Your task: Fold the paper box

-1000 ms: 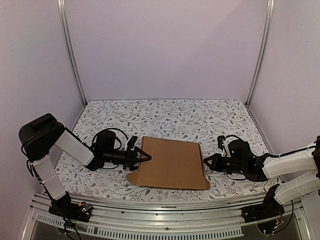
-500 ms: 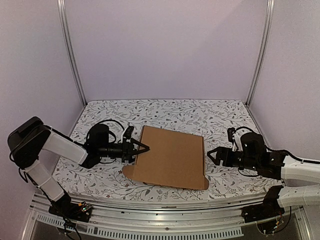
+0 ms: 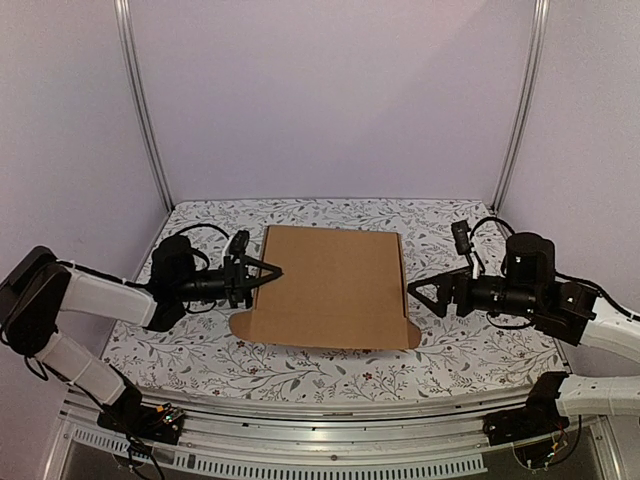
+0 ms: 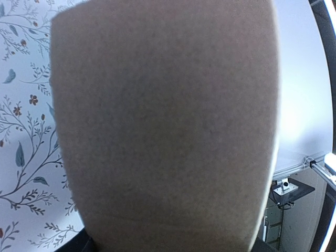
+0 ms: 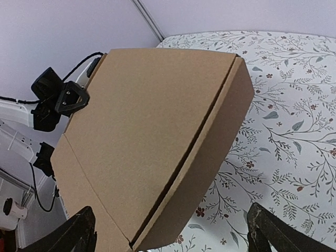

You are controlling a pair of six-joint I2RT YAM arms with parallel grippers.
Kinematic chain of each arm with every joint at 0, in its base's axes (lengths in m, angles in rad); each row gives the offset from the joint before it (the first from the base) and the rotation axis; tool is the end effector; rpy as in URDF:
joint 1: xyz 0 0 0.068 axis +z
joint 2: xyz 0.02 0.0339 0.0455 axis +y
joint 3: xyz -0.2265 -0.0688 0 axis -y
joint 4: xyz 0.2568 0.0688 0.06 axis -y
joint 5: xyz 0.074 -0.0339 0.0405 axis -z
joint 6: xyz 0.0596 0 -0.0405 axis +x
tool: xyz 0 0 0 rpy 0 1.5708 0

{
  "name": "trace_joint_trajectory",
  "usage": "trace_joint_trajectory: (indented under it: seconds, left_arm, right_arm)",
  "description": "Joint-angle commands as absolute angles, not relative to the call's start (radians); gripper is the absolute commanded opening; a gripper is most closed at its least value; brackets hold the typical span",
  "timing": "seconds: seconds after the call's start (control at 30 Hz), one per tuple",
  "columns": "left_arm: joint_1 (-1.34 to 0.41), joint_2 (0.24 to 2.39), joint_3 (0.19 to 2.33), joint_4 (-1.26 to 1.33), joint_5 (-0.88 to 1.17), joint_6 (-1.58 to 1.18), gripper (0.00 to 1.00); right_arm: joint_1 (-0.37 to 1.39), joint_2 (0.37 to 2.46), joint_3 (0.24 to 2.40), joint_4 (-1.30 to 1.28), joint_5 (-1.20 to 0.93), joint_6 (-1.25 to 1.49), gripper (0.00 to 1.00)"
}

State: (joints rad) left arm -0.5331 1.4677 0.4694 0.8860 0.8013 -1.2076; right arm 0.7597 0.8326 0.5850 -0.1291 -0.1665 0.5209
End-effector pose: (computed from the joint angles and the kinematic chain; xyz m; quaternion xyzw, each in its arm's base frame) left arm 0.2375 -0.1898 0.1425 0.0180 0.7339 -0.6565 0.1731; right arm 0.1779 0.1826 0.2274 -0.1446 0.8127 0.3899 0.4082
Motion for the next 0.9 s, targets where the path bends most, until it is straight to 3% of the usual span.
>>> trace_joint_trajectory:
  seconds: [0.0,0.2,0.47,0.87]
  left_arm:
    - [-0.505,1.409,0.462,0.924,0.877,-1.279,0.54]
    - [-0.476,1.311,0.462,0.810,0.941,-1.286,0.54]
    - [-0.434,1.188,0.485,0.620,1.044,-1.271,0.54]
    - [-0.393,1.027,0.506,0.338,1.101,-1.160,0.56]
  right_arm:
    - [0.759,0.838,0.662,-0.150,-0.332,0.358,0.99]
    - [0.770,0.795,0.697,-0.162,-0.351,0.112,0.99]
    - [0.865,0.766,0.786,-0.332,-0.333,-0.436,0.99]
    - [1.190,0.771,0.714,-0.220,0.221,-1.119,0.99]
